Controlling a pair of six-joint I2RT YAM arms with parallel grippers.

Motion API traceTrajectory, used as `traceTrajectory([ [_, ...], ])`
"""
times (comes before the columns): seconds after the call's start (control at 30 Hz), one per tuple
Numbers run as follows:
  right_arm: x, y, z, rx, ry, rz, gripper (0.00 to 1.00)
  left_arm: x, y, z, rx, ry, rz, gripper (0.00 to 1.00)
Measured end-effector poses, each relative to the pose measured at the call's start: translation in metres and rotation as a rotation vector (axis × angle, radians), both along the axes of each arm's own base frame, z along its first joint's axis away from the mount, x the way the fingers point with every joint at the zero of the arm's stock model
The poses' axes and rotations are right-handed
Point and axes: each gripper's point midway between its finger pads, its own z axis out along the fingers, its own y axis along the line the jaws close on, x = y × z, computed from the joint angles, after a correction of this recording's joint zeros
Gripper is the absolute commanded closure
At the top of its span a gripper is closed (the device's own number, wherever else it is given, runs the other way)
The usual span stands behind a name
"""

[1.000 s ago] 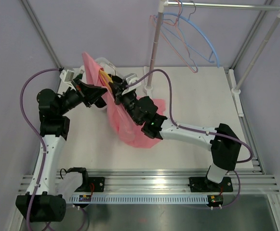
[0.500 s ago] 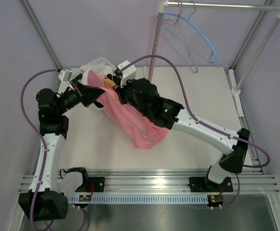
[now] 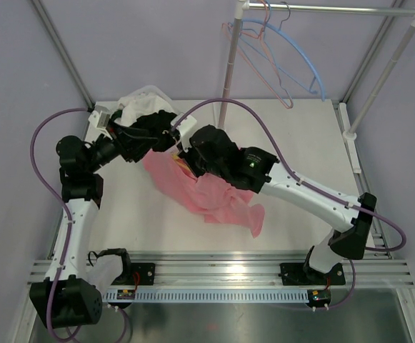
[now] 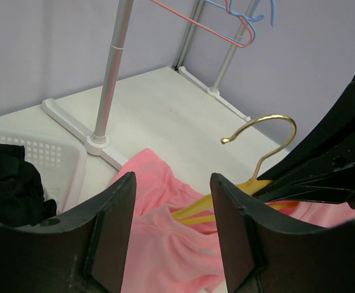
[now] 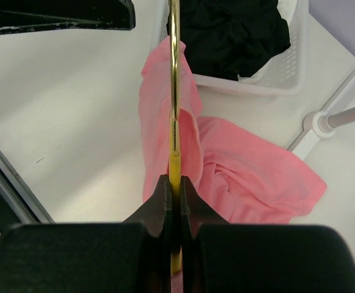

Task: Remove the t-shirt from the hanger
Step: Remove the tshirt from the hanger

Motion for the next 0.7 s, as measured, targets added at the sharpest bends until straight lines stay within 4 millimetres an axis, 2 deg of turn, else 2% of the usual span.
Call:
traceTrajectory([
  [0.17,-0.007,-0.011,0.004,-0.002,-0.001,0.012,1.00,0.002,0.001,-0.003,0.028,-0.028,-0.004,0.31],
  [0.4,-0.020,-0.034,0.019,0.032,-0.019,0.011,1.00,0.004,-0.004,-0.028,0.086,-0.047,-0.028,0.29],
  [0.5,-0.023,-0.043,0.029,0.064,-0.035,0.006,1.00,0.000,-0.018,-0.034,0.119,-0.054,-0.036,0.29],
  [0.7,-0.025,-0.047,0.044,0.115,-0.060,-0.002,1.00,-0.018,-0.045,-0.030,0.162,-0.118,-0.060,0.21],
])
